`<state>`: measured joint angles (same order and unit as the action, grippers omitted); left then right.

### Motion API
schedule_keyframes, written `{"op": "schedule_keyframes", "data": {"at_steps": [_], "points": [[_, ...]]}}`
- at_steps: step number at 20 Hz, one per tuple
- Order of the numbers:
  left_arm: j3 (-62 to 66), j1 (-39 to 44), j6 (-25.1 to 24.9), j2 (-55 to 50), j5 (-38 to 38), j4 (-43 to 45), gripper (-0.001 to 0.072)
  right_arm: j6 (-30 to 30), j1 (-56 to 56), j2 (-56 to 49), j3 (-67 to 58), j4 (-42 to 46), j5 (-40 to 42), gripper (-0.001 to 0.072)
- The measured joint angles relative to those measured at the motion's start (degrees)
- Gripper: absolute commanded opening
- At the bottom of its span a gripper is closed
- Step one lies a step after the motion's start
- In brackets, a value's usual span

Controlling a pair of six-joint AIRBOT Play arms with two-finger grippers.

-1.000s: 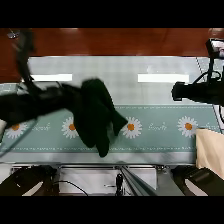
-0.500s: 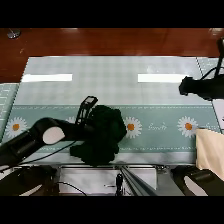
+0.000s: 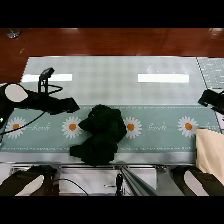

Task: Fold the shirts.

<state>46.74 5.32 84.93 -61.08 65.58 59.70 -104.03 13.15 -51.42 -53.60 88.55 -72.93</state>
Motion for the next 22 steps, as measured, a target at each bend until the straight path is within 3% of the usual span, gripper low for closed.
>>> {"op": "schedule_keyframes", "data": {"at_steps": [3, 9, 10, 11, 12, 22], "points": [[-3.17, -5.2, -6.56, -6.73, 4.11, -9.16, 0.07, 2.99, -3.82, 0.0, 6.6, -7.13, 2.47, 0.0624], [-4.98, -3.67, -11.91, -16.28, 3.1, -19.45, 0.0696, 4.28, -18.14, 0.0, 15.93, -15.91, 7.19, 0.0624], [-4.98, -2.25, -12.72, -17.51, 2.45, -20.85, 0.0607, 3.89, -20.35, 0.0, 16.85, -16.61, 7.74, 0.0624], [-4.83, -0.96, -13.38, -18.45, 1.79, -21.88, 0.0172, 3.5, -22.51, 0.0, 17.62, -17.33, 7.89, 0.0624], [-4.57, 0.24, -14.1, -19.26, 1.4, -22.73, 0.0031, 3.32, -24.52, -0.02, 18.18, -18.18, 8.13, 0.0624], [1.2, 3.06, -18.12, -21.16, -0.52, -25.24, 0.0028, 3.15, -46.8, -0.76, 22.56, -32.0, 12.83, 0.0624]]}}
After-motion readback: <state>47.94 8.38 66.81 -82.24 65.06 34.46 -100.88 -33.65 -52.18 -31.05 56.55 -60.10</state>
